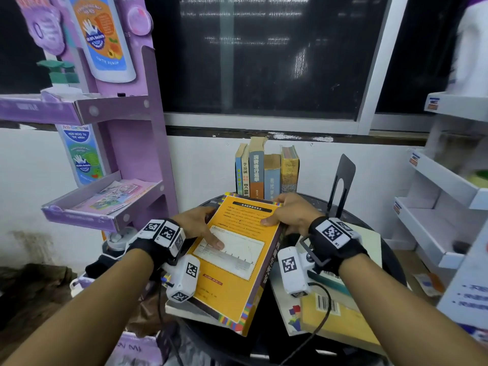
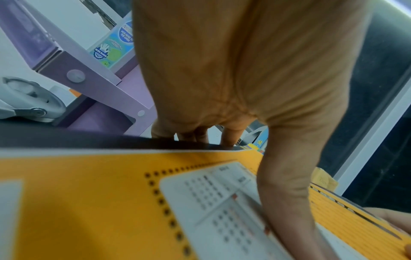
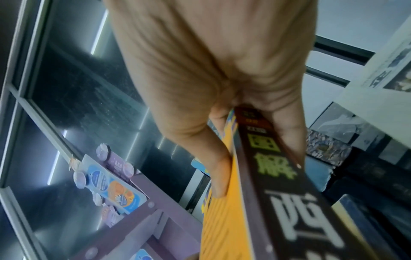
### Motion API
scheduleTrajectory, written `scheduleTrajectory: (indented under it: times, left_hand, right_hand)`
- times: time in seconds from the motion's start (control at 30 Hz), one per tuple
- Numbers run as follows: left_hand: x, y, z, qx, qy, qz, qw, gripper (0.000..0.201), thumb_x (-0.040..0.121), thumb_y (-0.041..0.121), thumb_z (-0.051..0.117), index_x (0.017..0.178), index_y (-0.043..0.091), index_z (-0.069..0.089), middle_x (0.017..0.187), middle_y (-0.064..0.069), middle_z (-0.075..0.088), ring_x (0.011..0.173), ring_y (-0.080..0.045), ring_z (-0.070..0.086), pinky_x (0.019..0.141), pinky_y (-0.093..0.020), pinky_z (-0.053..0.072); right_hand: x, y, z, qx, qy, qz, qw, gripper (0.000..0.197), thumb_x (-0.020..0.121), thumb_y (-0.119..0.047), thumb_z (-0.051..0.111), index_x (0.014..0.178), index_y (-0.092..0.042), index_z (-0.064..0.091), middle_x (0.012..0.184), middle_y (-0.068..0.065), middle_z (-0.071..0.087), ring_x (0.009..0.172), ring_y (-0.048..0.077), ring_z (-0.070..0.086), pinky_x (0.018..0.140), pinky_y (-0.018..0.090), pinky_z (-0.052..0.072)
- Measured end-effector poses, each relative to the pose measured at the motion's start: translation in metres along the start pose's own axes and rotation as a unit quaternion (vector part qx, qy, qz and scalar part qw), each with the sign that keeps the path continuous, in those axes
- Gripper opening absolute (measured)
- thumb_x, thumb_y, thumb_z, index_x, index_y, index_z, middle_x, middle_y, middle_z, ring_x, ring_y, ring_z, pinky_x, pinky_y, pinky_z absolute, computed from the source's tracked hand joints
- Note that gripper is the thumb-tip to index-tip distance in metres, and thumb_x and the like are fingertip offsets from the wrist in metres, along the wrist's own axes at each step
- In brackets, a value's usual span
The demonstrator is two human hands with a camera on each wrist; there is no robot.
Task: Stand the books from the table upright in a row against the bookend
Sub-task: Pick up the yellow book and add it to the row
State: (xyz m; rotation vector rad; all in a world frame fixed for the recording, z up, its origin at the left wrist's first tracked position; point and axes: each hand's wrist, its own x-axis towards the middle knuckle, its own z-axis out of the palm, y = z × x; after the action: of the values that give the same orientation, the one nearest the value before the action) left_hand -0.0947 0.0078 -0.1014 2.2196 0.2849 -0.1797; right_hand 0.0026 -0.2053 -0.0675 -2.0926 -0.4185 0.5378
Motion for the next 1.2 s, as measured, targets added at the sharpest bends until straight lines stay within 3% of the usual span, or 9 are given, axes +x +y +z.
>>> scheduleTrajectory:
  times: [0.13,0.23,0.4,0.5,0.63,0.77,0.93,1.1,1.2]
  left_hand:
    - [-0.003,0.004,-0.009,-0.045,0.036,0.011,0.998,0.085,0.046,0.010,0.093,0.118,0.026,0.050,0.117,0.001,0.065,0.110,-0.023,0.061,0.095,-0.047,0.051]
    - [0.001,0.005,-0.019,-0.085,0.072,0.023,0.993,0.100,0.039,0.020,0.093,0.128,0.021,0.047,0.117,-0.003,0.066,0.109,-0.026,0.062,0.095,-0.051,0.050]
    - [0.006,0.023,-0.028,-0.193,0.141,0.080,0.968,0.054,0.080,0.017,0.073,0.129,0.015,0.051,0.117,-0.006,0.067,0.105,-0.024,0.065,0.097,-0.045,0.049]
    - [0.007,0.036,-0.027,-0.266,0.183,0.116,0.939,0.044,0.089,0.029,0.063,0.128,0.012,0.050,0.116,-0.007,0.068,0.101,-0.024,0.067,0.085,-0.037,0.053]
    - [0.009,0.035,-0.025,-0.348,0.222,0.156,0.897,0.039,0.093,0.030,0.057,0.125,0.009,0.052,0.114,-0.010,0.069,0.102,-0.029,0.068,0.089,-0.043,0.054]
    - [0.011,0.030,-0.019,-0.398,0.239,0.183,0.867,0.041,0.094,0.030,0.054,0.127,0.004,0.052,0.115,-0.013,0.069,0.101,-0.028,0.068,0.079,-0.035,0.056]
    - [0.015,0.028,-0.012,-0.437,0.240,0.205,0.842,0.042,0.092,0.026,0.056,0.125,0.000,0.053,0.104,-0.011,0.070,0.088,-0.022,0.071,0.070,-0.030,0.058]
    - [0.020,0.027,-0.013,-0.452,0.216,0.220,0.837,0.048,0.091,0.027,0.056,0.129,-0.002,0.049,0.104,-0.012,0.070,0.087,-0.024,0.071,0.070,-0.033,0.058]
    - [0.021,0.026,-0.013,-0.447,0.208,0.230,0.839,0.055,0.084,0.031,0.060,0.129,0.000,0.050,0.105,-0.012,0.070,0.089,-0.025,0.071,0.070,-0.033,0.058]
  right_hand:
    - [-0.004,-0.014,-0.003,0.039,0.027,-0.051,0.998,0.066,0.078,0.003,0.075,0.136,-0.012,0.047,0.110,0.016,0.069,0.095,0.032,0.069,0.079,0.042,0.057]
    - [-0.007,-0.027,-0.007,0.054,0.050,-0.094,0.993,0.064,0.076,0.003,0.077,0.133,-0.011,0.051,0.107,0.015,0.070,0.091,0.030,0.071,0.086,0.046,0.056]
    - [-0.021,-0.046,-0.012,0.027,0.104,-0.168,0.980,0.060,0.075,0.002,0.078,0.127,-0.018,0.058,0.111,0.008,0.069,0.098,0.025,0.068,0.089,0.043,0.056]
    - [-0.034,-0.054,-0.011,-0.023,0.144,-0.230,0.962,0.058,0.075,-0.004,0.079,0.127,-0.021,0.060,0.114,0.000,0.063,0.103,0.020,0.063,0.090,0.040,0.055]
    - [-0.047,-0.060,-0.008,-0.077,0.180,-0.294,0.935,0.060,0.074,-0.013,0.083,0.128,-0.024,0.060,0.118,-0.005,0.059,0.107,0.015,0.058,0.090,0.036,0.054]
    - [-0.051,-0.058,-0.009,-0.082,0.165,-0.308,0.933,0.060,0.070,-0.020,0.086,0.124,-0.026,0.062,0.107,-0.008,0.062,0.091,0.009,0.065,0.074,0.020,0.054]
    - [-0.050,-0.060,-0.007,-0.101,0.125,-0.294,0.942,0.055,0.071,-0.032,0.085,0.120,-0.028,0.061,0.107,-0.006,0.068,0.090,0.010,0.068,0.080,0.034,0.059]
    - [-0.053,-0.068,-0.012,-0.142,0.048,-0.271,0.951,0.062,0.078,-0.040,0.078,0.133,-0.031,0.052,0.114,-0.007,0.068,0.093,0.010,0.068,0.082,0.033,0.059]
    - [-0.057,-0.071,-0.014,-0.176,0.023,-0.256,0.950,0.072,0.077,-0.034,0.079,0.140,-0.034,0.044,0.113,-0.006,0.067,0.090,0.010,0.069,0.078,0.033,0.060]
